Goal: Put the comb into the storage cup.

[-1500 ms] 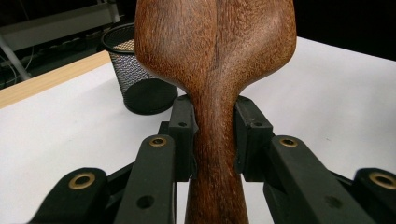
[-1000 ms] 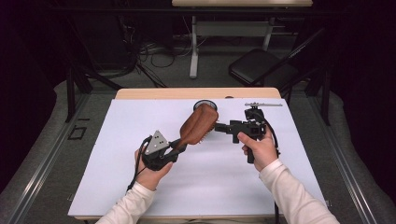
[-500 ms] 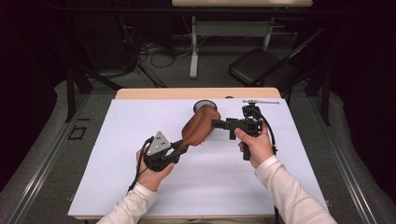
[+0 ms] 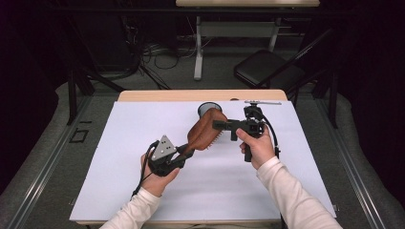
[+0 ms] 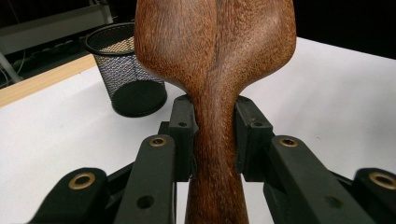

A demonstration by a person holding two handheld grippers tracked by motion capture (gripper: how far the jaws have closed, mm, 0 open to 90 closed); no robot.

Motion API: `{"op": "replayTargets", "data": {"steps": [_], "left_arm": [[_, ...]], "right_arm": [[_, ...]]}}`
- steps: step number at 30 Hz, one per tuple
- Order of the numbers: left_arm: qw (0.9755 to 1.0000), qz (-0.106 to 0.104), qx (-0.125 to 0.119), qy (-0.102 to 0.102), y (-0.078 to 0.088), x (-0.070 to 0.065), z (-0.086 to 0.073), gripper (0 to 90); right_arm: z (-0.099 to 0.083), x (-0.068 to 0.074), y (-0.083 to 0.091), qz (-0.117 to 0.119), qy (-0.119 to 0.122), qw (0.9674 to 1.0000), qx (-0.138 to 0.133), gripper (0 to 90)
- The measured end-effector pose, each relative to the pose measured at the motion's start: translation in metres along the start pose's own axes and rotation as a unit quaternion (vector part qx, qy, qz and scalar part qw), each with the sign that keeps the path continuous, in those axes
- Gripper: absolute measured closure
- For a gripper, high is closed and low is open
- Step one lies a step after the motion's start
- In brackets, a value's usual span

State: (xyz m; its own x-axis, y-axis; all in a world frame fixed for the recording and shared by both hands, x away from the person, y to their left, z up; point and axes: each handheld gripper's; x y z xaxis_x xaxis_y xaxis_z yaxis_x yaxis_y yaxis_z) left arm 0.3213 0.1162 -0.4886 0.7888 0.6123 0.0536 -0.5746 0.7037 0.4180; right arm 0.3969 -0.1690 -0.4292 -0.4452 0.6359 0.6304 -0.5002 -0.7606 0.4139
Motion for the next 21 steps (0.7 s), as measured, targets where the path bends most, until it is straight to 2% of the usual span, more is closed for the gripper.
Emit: {"op": "replayTargets", "data": {"steps": [14,21], "left_arm": [[1.0,-0.004,0.0,-0.002,-0.0009,-0.0033,0.0005,71.8],[1.0,-0.006,0.0,-0.002,-0.0017,-0.0039,0.0004,71.8]], "right_arm": [[-0.0001,-0.0023,-0.0075,0.015,-0.019,0.9997,0.005,15.2],[-0.0002,-0.0037,-0.0103,0.011,-0.02,0.9997,0.008,15.5]]}}
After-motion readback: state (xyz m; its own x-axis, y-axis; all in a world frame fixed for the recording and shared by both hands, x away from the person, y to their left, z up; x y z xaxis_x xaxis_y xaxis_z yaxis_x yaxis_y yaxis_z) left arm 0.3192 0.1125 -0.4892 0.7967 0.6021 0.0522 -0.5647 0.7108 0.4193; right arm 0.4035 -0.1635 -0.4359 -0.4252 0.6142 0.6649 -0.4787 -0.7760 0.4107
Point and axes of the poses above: each handheld gripper's, and its own axes: y roughly backward along the jaws, z roughly out of its top, x roughly to its left, and after that the axes turned 3 degrees about -y, right-handed
